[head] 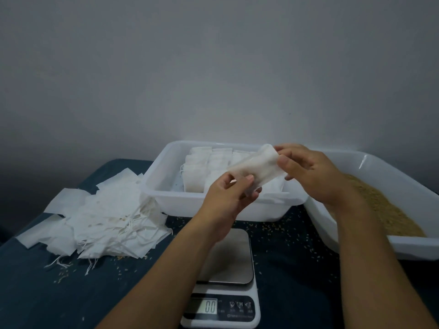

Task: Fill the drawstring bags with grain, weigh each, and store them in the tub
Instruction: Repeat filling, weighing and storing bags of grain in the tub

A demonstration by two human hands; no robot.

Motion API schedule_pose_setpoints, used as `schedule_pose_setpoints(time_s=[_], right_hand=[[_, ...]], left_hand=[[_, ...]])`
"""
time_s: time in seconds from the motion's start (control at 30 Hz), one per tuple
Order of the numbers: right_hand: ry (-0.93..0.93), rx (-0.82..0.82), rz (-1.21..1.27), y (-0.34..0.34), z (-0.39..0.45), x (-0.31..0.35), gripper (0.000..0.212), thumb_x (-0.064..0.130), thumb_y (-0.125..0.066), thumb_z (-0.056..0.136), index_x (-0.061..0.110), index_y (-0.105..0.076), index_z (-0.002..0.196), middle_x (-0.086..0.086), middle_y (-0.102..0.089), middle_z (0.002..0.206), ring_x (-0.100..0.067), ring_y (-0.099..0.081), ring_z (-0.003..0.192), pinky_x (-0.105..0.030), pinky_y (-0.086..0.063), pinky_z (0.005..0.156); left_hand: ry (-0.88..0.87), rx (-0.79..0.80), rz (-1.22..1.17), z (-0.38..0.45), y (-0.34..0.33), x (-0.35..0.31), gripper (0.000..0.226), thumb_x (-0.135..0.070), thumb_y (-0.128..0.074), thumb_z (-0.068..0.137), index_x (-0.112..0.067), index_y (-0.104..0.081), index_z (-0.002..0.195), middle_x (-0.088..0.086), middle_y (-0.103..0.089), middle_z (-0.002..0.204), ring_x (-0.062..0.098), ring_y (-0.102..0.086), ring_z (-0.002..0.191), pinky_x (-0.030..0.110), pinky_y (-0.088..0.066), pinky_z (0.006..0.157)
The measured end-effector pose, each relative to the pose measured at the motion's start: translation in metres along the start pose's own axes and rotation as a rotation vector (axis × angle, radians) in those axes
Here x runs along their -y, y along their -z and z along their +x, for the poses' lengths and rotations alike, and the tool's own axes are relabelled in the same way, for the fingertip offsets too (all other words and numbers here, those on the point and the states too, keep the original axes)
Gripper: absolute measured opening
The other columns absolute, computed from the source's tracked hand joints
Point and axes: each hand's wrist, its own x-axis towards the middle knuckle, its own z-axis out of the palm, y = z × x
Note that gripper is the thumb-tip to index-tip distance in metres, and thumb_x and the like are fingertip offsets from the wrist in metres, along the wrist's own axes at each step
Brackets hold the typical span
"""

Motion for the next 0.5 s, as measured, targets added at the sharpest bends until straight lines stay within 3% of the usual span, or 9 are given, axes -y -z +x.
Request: schedule_pose_setpoints(time_s=[0.17,0.27,0.4,0.5], right_hand=[[-0.132,-0.072,0.147,0.019,-0.007,-0.025,0.048,0.074,-0.06,0.089,0.036,-0.08,0.109,0.0,-0.079,0.109,-0.021,-0.075,0.102,-0.041,-0.062,0.087],[-0.218,-0.147,0.133,0.029,-0.01,-0.039,0.046,0.07,-0.057,0.093,0.034,-0.082,0.103,0.001,-0.081,0.105,-0.018,-0.076,0.099,-0.04,-0.063,0.083],[-0.315,-0.287,0.098,0.041,-0.013,-0.053,0.044,0.062,-0.053,0.102,0.029,-0.08,0.096,0.008,-0.081,0.093,-0.014,-0.078,0.088,-0.027,-0.062,0.067],[-0.403,-0.417,-0.019,0.05,-0.017,-0.062,0.055,0.074,-0.045,0.097,0.031,-0.078,0.093,0.011,-0.078,0.083,-0.011,-0.077,0.073,-0.035,-0.06,0.068]], left_hand=[[-0.045,0.054,0.288,0.029,-0.038,0.007,0.021,-0.013,-0.073,0.097,-0.005,-0.069,0.116,0.013,-0.077,0.106,0.021,-0.077,0.09,0.031,-0.062,0.087],[-0.07,0.07,0.389,0.045,-0.059,0.013,0.016,-0.014,-0.074,0.096,-0.008,-0.071,0.111,0.009,-0.078,0.099,0.02,-0.078,0.087,0.035,-0.064,0.089],[-0.068,0.06,0.437,0.061,-0.079,0.021,0.011,-0.014,-0.075,0.095,-0.011,-0.072,0.106,0.009,-0.078,0.097,0.021,-0.077,0.087,0.037,-0.064,0.089],[-0.055,0.036,0.466,0.07,-0.088,0.026,0.015,-0.015,-0.076,0.094,-0.009,-0.072,0.107,0.01,-0.077,0.099,0.025,-0.078,0.092,0.038,-0.063,0.091]])
